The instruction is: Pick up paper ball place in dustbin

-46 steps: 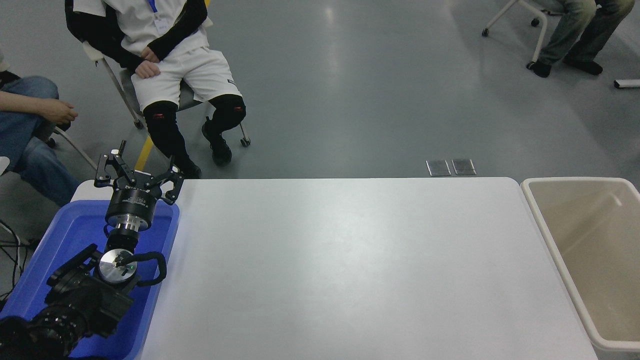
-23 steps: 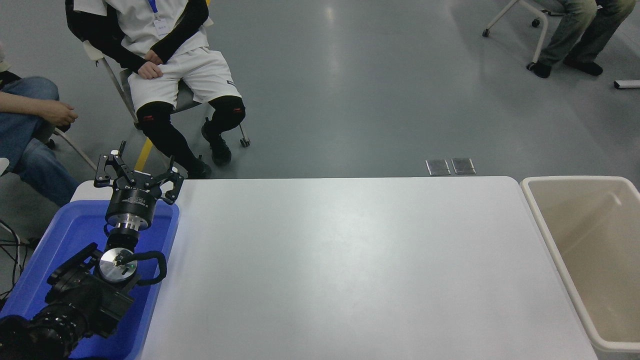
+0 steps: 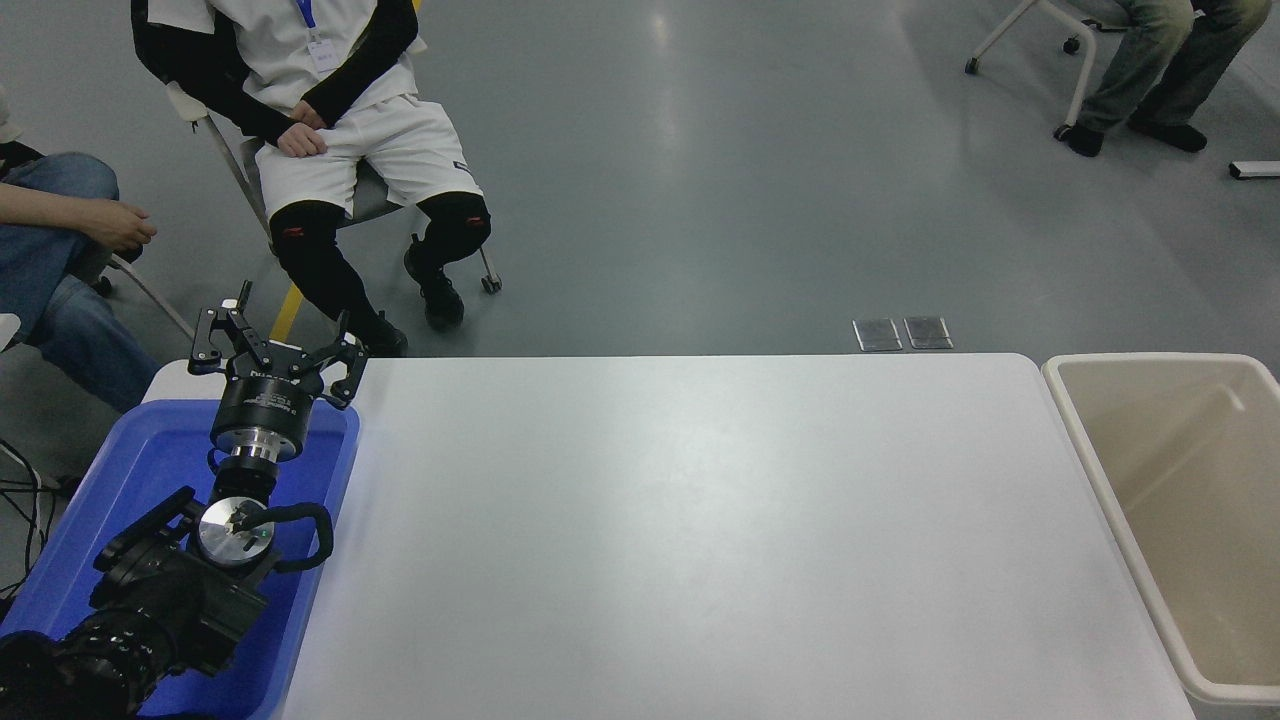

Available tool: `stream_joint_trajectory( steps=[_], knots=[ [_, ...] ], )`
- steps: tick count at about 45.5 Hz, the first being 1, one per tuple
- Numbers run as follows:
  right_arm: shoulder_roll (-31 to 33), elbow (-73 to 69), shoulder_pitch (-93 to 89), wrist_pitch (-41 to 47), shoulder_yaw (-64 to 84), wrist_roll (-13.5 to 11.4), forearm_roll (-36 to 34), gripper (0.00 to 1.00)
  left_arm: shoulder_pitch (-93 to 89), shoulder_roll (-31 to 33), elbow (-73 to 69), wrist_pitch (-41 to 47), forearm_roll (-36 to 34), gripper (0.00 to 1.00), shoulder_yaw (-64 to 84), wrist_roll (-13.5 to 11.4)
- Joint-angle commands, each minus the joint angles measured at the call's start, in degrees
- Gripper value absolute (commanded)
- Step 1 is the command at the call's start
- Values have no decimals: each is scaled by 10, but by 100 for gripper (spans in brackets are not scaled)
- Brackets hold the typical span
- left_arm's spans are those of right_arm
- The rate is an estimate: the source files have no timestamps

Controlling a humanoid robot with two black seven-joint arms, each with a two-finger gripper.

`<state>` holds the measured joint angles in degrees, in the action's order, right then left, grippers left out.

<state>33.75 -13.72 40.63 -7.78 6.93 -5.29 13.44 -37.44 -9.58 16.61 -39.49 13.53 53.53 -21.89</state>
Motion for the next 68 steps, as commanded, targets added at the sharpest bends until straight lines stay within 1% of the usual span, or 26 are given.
stream_joint_trajectory(
  steps=[1, 10, 11, 13, 14, 15, 16, 25, 31, 38, 42, 57, 60, 65, 68],
  knots=[
    [-17, 12, -7, -10, 2, 0, 0, 0, 0, 0, 0, 0, -1, 99, 0, 0],
    [-16, 13, -7, -12, 3, 0, 2, 1, 0, 0, 0, -1, -1, 99, 0, 0],
    [-14, 14, -7, -13, 3, 0, 4, 16, 0, 0, 0, -1, -1, 99, 0, 0],
    [-12, 22, -8, -17, 4, 0, 5, 51, 0, 0, 0, -1, -1, 99, 0, 0],
    [-11, 26, -8, -20, 4, 0, 5, 66, 0, 0, 0, -1, -1, 99, 0, 0],
    [-12, 29, -8, -22, 4, 0, 4, 76, 0, 0, 0, 0, -1, 99, 0, 0],
    [-13, 31, -7, -26, 3, 0, 3, 77, 0, 0, 0, 0, -1, 99, 0, 0],
    [-16, 29, -7, -30, 3, 0, 3, 88, 0, 0, 0, 0, -1, 99, 0, 0],
    [-17, 29, -8, -30, 4, 0, 3, 92, 0, 0, 0, -1, -1, 99, 0, 0],
    [-18, 27, -10, -30, 3, 0, 2, 92, 0, 0, -1, -1, -1, 99, 0, 0],
    [-25, 27, -7, -30, 2, -1, 1, 96, 0, 0, 0, -1, -1, 99, 0, 0],
    [-24, 17, -1, -26, 3, 0, 0, 100, 0, 0, 0, -1, -1, 99, 0, 0],
    [-15, 5, 3, -25, -2, 0, 0, 100, 0, 0, 0, -1, -1, 99, 0, 0],
    [18, -32, 16, -23, -7, 0, 0, 100, 0, 0, 0, -1, -1, 99, 0, 0],
    [32, -67, 21, -22, -41, 0, 0, 100, 0, 0, 0, -1, -1, 99, 0, 0]
  ],
)
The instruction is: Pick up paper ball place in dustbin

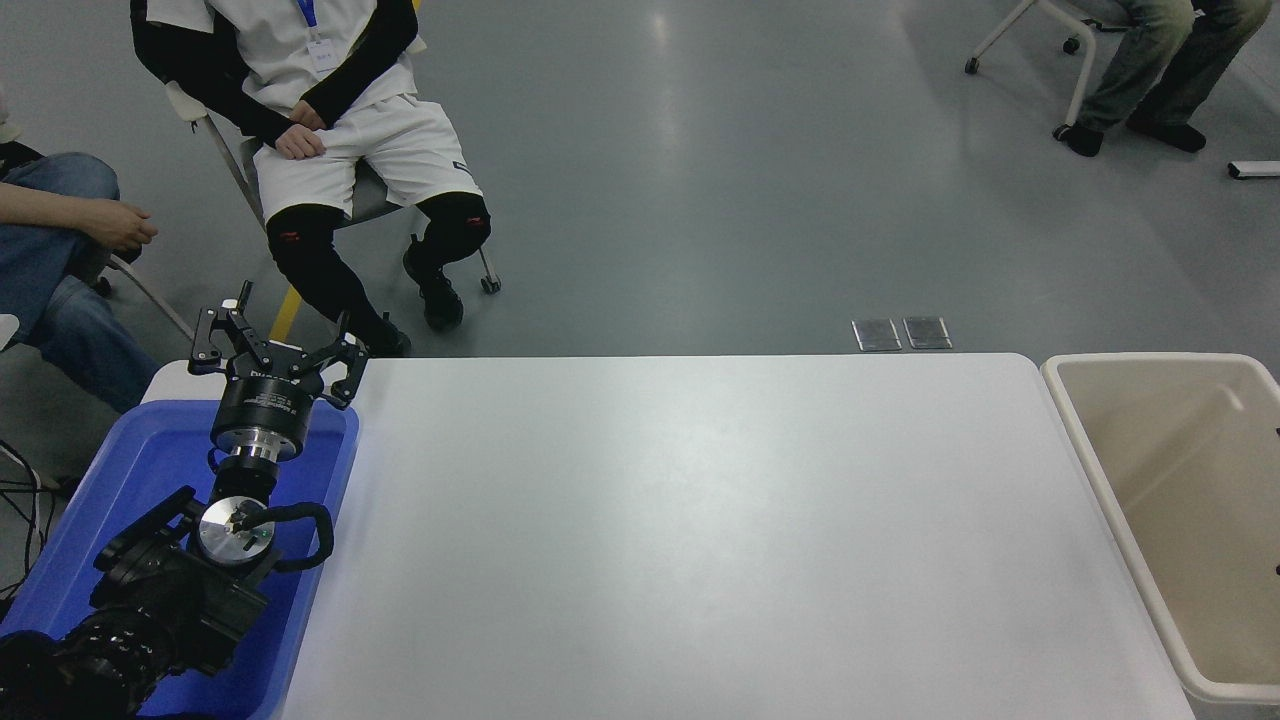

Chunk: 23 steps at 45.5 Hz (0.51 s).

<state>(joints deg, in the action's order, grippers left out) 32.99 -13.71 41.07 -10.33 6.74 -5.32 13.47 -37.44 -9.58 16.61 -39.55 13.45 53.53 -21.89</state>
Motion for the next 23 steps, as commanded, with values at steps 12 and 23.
stream_joint_trajectory(
  steps=[12, 23],
  knots=[
    [52, -159, -30, 5, -320, 0, 2, 100, 0, 0, 0, 0, 1, 99, 0, 0],
    [52, -219, -42, 6, -447, 1, 0, 100, 0, 0, 0, 0, 1, 99, 0, 0]
  ],
)
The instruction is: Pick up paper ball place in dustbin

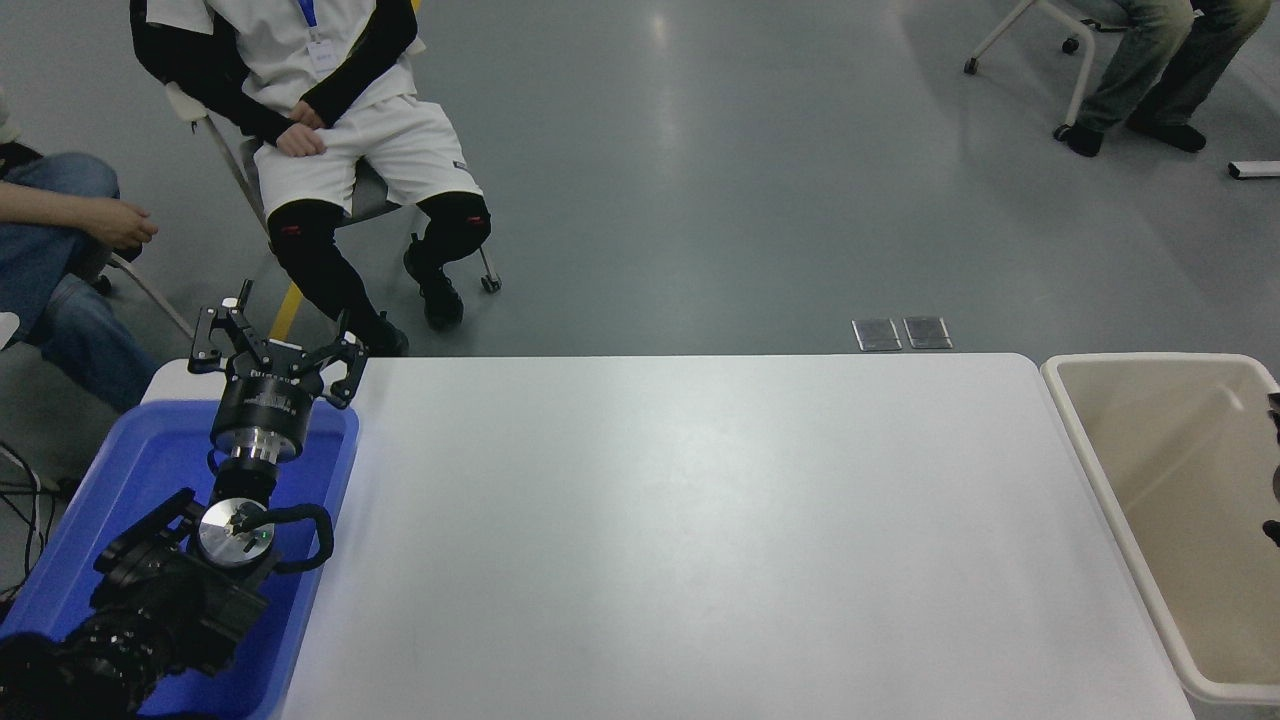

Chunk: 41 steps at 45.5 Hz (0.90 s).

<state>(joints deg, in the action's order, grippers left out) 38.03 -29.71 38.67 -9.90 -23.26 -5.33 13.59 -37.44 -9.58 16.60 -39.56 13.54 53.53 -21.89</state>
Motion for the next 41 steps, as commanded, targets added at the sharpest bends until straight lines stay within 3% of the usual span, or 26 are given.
stream_joint_trajectory(
  steps=[1, 6, 11, 15, 20, 23, 30, 38, 41],
  knots=[
    [1, -66, -23, 2, -159, 2, -1, 100, 0, 0, 0, 0, 0, 99, 0, 0],
    [-7, -93, -39, 29, -204, 13, -2, 100, 0, 0, 0, 0, 0, 99, 0, 0],
    [-36, -91, -45, 52, -227, 48, -2, 100, 0, 0, 0, 1, 0, 99, 0, 0],
    [-52, -91, -51, 59, -233, 99, -3, 100, 0, 0, 0, 0, 0, 99, 0, 0],
    [-78, -84, -60, 98, -250, 202, -8, 100, 0, 0, 0, 0, 0, 99, 0, 0],
    [-91, -84, -68, 131, -250, 247, -29, 100, 0, 0, 0, 0, 0, 99, 0, 0],
    [-129, -81, -90, 175, -249, 296, -70, 100, 0, 0, 0, 0, 0, 99, 0, 0],
    [-165, -77, -110, 182, -247, 402, -71, 100, 0, 0, 0, 1, 0, 99, 0, 0],
    [-170, -77, -112, 199, -246, 418, -71, 100, 0, 0, 0, 0, 0, 99, 0, 0]
  ],
)
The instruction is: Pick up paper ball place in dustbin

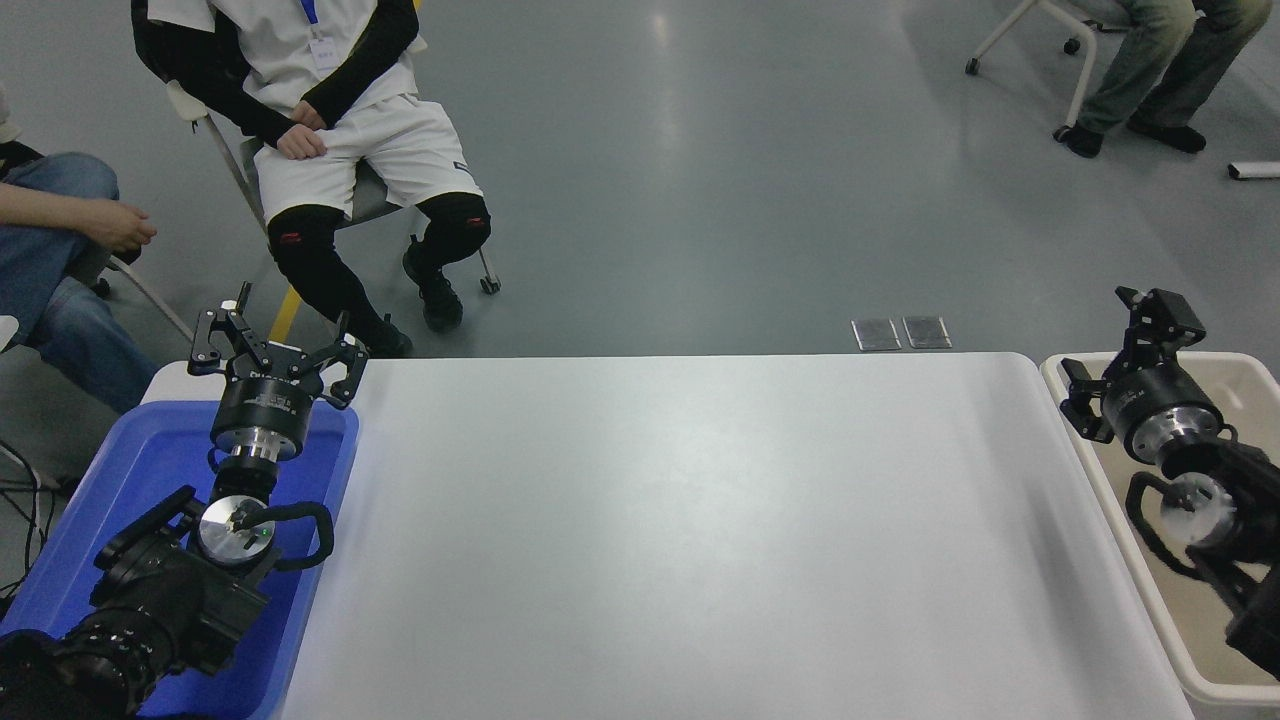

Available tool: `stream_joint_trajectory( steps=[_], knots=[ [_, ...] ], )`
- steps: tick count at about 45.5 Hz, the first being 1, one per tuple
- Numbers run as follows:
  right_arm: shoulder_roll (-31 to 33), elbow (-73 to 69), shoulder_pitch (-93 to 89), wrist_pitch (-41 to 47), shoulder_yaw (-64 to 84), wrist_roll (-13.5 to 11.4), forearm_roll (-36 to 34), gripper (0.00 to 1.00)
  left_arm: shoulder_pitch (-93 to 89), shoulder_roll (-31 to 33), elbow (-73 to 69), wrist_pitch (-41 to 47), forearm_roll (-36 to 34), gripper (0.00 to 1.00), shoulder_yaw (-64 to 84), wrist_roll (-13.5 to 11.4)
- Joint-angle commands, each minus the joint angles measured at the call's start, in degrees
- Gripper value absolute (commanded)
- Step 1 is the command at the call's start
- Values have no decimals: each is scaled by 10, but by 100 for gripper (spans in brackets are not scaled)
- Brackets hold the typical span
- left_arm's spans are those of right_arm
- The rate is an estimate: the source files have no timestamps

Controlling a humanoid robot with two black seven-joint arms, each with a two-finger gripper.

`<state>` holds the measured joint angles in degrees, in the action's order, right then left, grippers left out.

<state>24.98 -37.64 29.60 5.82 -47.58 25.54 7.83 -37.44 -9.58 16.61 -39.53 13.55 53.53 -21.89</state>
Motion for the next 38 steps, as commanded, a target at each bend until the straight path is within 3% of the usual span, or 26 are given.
stream_joint_trajectory(
  steps=[1, 5, 38],
  knots=[
    [-43, 3, -21, 52, -2, 109, -13, 100, 0, 0, 0, 0, 0, 99, 0, 0],
    [-63, 3, -24, 83, -8, 110, -20, 100, 0, 0, 0, 0, 0, 99, 0, 0],
    [-88, -4, -24, 81, -1, 112, -33, 100, 0, 0, 0, 1, 0, 99, 0, 0]
  ],
)
